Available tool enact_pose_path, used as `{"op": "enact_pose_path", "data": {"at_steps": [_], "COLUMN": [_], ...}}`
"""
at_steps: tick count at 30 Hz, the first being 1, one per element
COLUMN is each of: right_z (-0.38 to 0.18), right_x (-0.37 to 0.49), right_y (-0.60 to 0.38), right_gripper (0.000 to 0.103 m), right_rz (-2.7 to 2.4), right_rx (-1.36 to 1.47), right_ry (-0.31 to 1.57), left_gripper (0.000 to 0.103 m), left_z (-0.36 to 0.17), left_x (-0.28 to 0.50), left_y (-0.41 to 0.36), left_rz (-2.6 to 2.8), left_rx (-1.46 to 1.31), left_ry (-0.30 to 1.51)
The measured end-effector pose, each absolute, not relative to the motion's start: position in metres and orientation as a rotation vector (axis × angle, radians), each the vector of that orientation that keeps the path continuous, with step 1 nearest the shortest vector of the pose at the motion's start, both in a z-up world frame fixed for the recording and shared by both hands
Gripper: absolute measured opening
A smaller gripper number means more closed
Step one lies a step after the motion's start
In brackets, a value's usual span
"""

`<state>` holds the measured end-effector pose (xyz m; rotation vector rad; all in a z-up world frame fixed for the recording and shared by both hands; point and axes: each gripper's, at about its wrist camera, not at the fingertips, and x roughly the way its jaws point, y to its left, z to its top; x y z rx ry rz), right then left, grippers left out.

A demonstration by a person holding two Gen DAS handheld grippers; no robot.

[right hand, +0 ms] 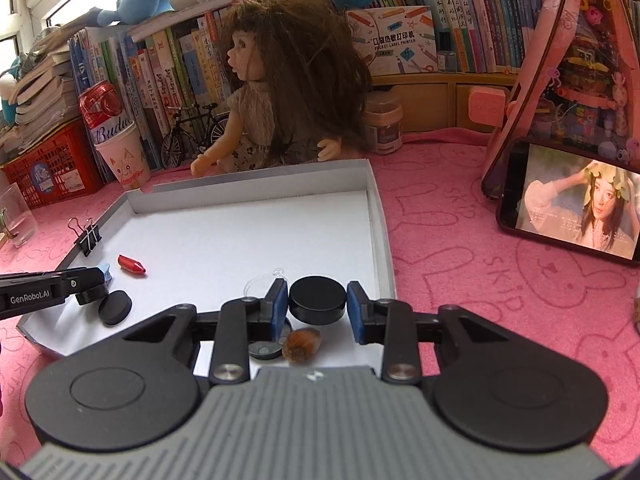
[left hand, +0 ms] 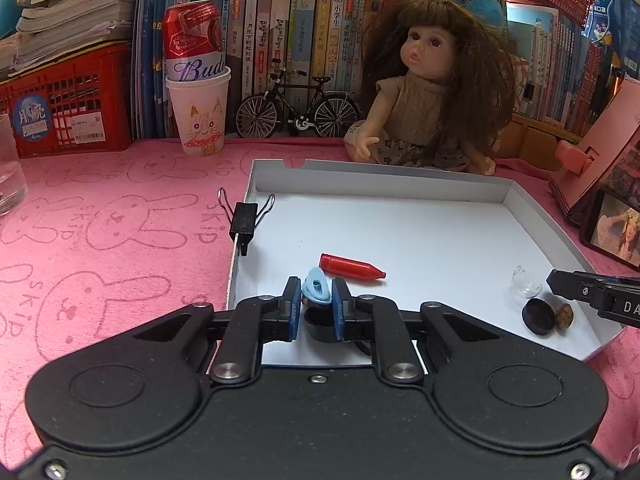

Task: Organize rigid objects
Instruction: 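Carry the blue clip and black disc with both tools over the white tray, then open the left tool to drop the clip while the right tool releases the disc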

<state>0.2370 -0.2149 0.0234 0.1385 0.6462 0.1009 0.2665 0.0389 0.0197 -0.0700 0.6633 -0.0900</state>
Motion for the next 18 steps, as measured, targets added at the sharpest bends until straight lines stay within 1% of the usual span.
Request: {"op": "enact_pose_path", "data": {"at_steps": [9,11,12,13,14,15,17,18], "right_z": [0.02,0.02,0.02,0.02,0.021,0.022,0.023,0.024], "right_x": [0.241,0.24,0.24,0.24,0.239,0.238,0.236,0.234], "right_y": [-0.214,-0.214,-0.214,-0.215,-0.215,-0.216,-0.216,-0.216], "right_gripper": [0.037,0.042,0.042,0.047,0.055,0.057,0.059,0.06], "right_rz": [0.105,0.108,0.108,0.107,0.11,0.115,0.118,0.122], "right_rx": [0.14,0.147,0.151,0.153,0.158,0.164,0.168,0.17], "right_ry": [0.657,0.656,0.654,0.652,0.649,0.645,0.639,0.635], "left_gripper": [0.017,0.019,0.024,0.031,0.035,0.04,0.045,0.049], "left_z": [0.019,0.02,0.021,0.022,0.023,0.024,0.027,0.028], "left_x": [0.265,0.263,0.262,0.261,0.259,0.258,0.255,0.253], "left_y": [0.039,0.038,0.037,0.036,0.035,0.034,0.033,0.033], "left_rz": [-0.093,-0.101,-0.104,-0.105,-0.105,-0.107,-0.117,-0.125], "left_rx": [-0.07,-0.069,-0.066,-0.06,-0.054,-0.049,-0.05,-0.055], "left_ry": [0.656,0.655,0.653,0.649,0.645,0.641,0.636,0.637]}}
